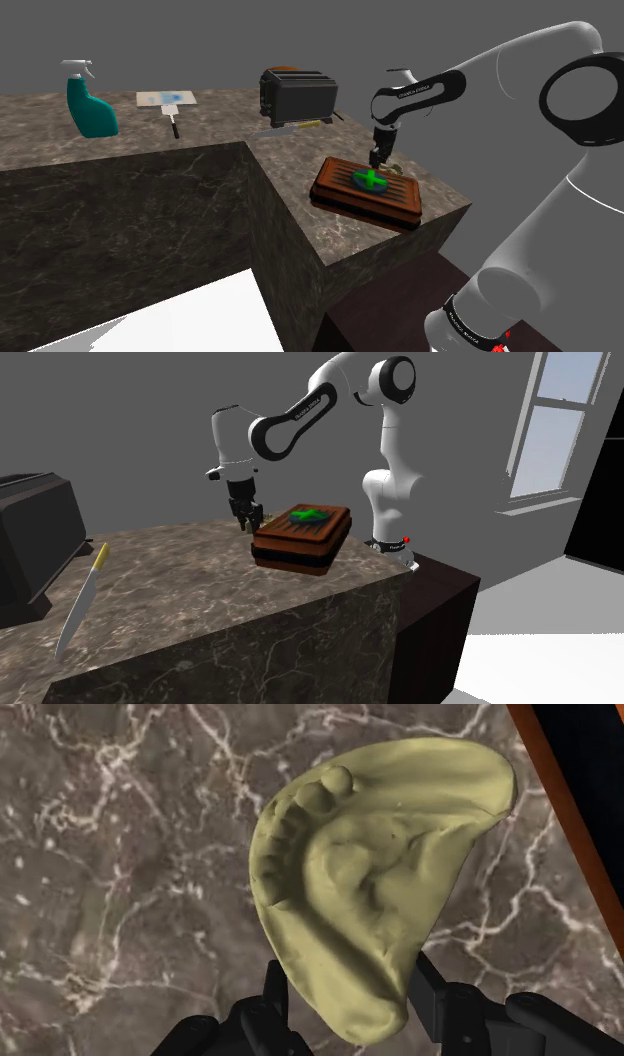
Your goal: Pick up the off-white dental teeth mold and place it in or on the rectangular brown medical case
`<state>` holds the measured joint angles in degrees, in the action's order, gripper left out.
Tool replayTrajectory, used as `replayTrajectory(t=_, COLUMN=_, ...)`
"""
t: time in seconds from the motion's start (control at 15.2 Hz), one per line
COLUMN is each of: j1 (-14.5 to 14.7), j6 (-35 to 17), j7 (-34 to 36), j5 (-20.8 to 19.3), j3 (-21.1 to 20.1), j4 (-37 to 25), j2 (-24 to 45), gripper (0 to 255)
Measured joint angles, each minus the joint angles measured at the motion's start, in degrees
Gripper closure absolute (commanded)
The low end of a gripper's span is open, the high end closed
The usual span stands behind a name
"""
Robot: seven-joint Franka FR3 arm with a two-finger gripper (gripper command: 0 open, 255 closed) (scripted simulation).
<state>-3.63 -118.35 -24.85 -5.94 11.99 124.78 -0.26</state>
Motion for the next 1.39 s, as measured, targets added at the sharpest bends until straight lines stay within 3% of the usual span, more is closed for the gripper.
replayTrajectory(t=0.4, j1=-0.1, j6=0.2, j7=0.0, j5=-0.1, j3=0.1, j4=0.0, j2=-0.1, gripper=255)
replayTrajectory(t=1.39, j1=0.1, j6=11.2, j7=-0.4, j5=-0.4, j3=-0.1, j4=-7.2, j2=-3.7, gripper=255)
